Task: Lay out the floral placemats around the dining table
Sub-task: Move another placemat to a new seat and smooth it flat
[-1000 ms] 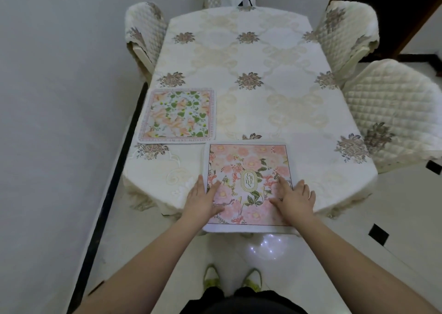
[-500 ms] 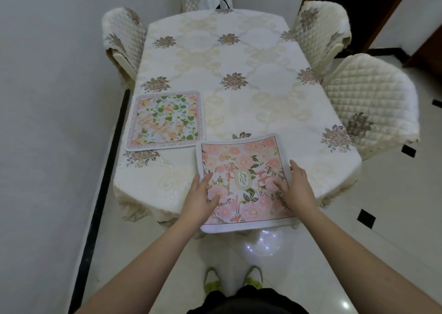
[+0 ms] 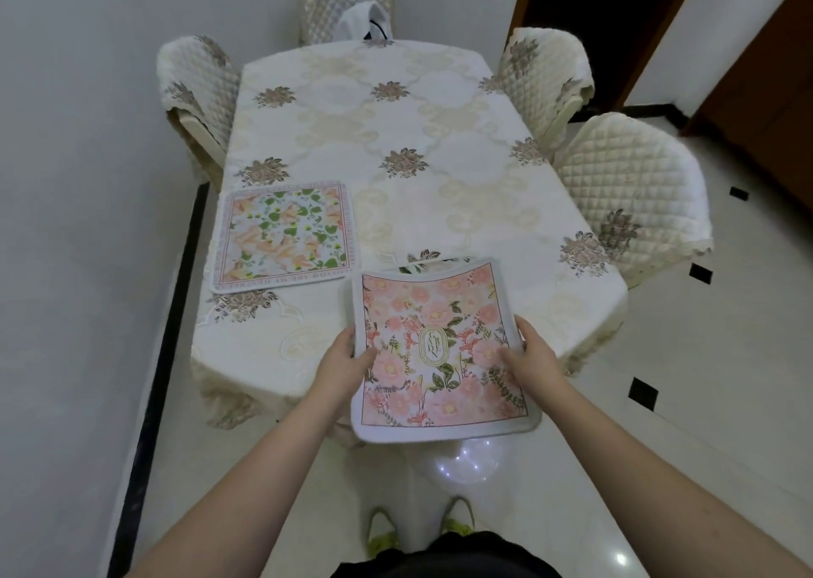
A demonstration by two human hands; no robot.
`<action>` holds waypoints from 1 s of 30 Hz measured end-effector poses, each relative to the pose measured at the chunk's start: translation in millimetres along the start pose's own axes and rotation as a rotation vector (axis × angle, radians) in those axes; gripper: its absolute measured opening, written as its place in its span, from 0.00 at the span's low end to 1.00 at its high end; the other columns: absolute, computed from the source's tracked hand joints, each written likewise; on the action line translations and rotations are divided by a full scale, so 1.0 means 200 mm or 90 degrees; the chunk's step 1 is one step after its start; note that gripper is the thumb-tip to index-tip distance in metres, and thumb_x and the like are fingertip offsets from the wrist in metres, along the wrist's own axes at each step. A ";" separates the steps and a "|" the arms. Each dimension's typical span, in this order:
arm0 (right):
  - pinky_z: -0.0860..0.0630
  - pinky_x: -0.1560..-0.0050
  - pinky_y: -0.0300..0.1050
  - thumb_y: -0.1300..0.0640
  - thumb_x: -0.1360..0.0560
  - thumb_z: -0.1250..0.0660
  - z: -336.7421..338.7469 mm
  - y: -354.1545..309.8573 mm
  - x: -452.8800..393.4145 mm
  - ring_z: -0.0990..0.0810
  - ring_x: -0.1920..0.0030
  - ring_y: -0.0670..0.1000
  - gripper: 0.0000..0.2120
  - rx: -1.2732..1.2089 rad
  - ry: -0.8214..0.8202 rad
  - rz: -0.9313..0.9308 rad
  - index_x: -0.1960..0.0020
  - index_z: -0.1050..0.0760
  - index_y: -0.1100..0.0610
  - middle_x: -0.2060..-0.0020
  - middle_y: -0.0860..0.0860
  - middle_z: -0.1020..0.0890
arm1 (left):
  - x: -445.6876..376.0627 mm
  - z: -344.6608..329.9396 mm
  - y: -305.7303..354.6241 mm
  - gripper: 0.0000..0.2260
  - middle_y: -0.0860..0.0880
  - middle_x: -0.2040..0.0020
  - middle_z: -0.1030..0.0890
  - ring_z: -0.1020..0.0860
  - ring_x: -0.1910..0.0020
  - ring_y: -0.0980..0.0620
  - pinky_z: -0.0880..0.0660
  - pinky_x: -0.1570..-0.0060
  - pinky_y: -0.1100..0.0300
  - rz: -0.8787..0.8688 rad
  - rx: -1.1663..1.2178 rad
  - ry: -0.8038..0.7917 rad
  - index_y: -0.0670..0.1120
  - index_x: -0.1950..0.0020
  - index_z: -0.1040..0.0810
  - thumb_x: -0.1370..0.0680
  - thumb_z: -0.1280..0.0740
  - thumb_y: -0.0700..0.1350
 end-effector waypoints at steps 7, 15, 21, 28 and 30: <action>0.27 0.74 0.38 0.61 0.21 0.35 0.09 0.03 0.12 0.23 0.73 0.43 0.26 -0.066 0.077 -0.005 0.26 0.36 0.46 0.55 0.48 0.18 | 0.03 -0.08 0.01 0.30 0.58 0.34 0.29 0.23 0.42 0.53 0.27 0.61 0.74 -0.062 -0.066 -0.083 0.57 0.20 0.48 0.18 0.37 0.46; 0.21 0.68 0.40 0.62 0.21 0.36 0.28 0.07 0.30 0.17 0.59 0.52 0.26 -0.141 0.153 -0.001 0.28 0.34 0.43 0.53 0.43 0.19 | 0.04 -0.21 0.20 0.28 0.53 0.30 0.29 0.28 0.40 0.54 0.31 0.41 0.58 -0.164 -0.152 -0.091 0.55 0.21 0.46 0.18 0.38 0.43; 0.19 0.48 0.54 0.60 0.21 0.36 0.50 0.18 0.42 0.17 0.47 0.49 0.24 -0.188 0.206 0.012 0.28 0.33 0.44 0.44 0.45 0.18 | 0.09 -0.42 0.38 0.30 0.50 0.28 0.29 0.26 0.38 0.49 0.28 0.37 0.52 -0.218 -0.184 -0.113 0.55 0.20 0.46 0.18 0.37 0.42; 0.19 0.51 0.46 0.60 0.22 0.35 0.90 0.45 0.60 0.17 0.50 0.43 0.26 -0.240 0.278 0.019 0.28 0.34 0.43 0.45 0.40 0.19 | 0.26 -0.86 0.57 0.30 0.49 0.28 0.28 0.24 0.38 0.47 0.26 0.38 0.49 -0.262 -0.236 -0.139 0.55 0.20 0.46 0.19 0.37 0.43; 0.19 0.48 0.50 0.61 0.22 0.35 1.03 0.57 0.66 0.17 0.48 0.47 0.26 -0.244 0.302 0.010 0.27 0.34 0.44 0.44 0.42 0.19 | 0.32 -1.02 0.62 0.30 0.51 0.31 0.26 0.23 0.45 0.51 0.26 0.47 0.56 -0.285 -0.256 -0.160 0.56 0.21 0.46 0.19 0.36 0.44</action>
Point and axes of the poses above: each hand's wrist, its own x-axis away from the middle knuckle, its own z-axis out of the back of the hand, y = z × x, the point moved 2 cm from there along -x, towards the middle knuckle
